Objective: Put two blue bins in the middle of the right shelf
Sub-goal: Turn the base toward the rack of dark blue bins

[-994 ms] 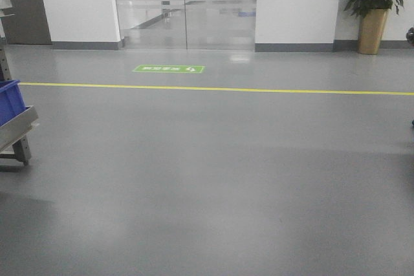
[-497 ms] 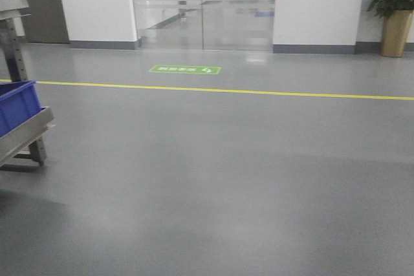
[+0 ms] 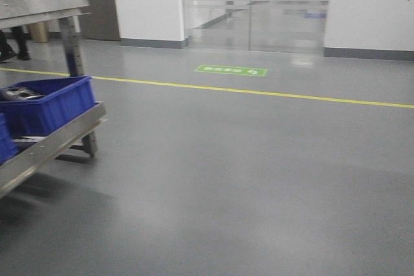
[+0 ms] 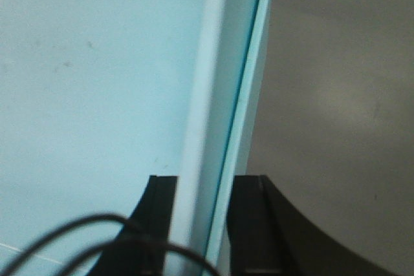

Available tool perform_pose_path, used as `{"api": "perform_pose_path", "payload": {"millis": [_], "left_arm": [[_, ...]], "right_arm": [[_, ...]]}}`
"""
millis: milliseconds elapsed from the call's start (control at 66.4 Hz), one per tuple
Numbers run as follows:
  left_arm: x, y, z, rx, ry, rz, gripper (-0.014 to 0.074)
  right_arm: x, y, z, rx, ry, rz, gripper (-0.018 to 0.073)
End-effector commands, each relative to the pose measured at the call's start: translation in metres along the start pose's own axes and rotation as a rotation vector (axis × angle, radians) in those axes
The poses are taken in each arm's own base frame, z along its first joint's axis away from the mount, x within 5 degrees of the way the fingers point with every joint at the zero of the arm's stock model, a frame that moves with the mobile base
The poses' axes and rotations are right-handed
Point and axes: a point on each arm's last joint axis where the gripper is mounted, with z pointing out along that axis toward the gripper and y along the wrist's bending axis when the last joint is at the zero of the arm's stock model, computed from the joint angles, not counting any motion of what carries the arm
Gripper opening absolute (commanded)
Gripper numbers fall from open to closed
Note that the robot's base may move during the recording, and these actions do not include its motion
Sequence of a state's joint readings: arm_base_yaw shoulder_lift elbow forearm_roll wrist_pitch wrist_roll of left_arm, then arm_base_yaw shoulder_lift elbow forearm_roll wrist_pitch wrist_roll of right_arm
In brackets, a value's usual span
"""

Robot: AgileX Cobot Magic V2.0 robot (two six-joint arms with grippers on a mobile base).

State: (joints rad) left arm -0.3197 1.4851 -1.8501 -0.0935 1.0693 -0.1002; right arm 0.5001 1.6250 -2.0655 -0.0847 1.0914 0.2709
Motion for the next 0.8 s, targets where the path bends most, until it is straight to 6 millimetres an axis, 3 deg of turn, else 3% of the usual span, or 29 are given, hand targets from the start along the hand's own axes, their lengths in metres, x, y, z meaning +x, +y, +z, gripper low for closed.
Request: {"api": "perform_pose_path", "payload": {"millis": [0,783], "left_arm": [[-0.0093,-0.0142,-0.0123,0.108,-0.095,-0.022,-0.0111],[-0.0093,-0.0142,-0.0123,0.108,-0.095,-0.022,-0.0111]], "right_arm": [[-0.0122,0.0087,-0.0094,-0.08,-0.121,0.02,-0.0153],[-0.0122,0.0087,-0.0094,-0.08,-0.121,0.02,-0.0153]]}}
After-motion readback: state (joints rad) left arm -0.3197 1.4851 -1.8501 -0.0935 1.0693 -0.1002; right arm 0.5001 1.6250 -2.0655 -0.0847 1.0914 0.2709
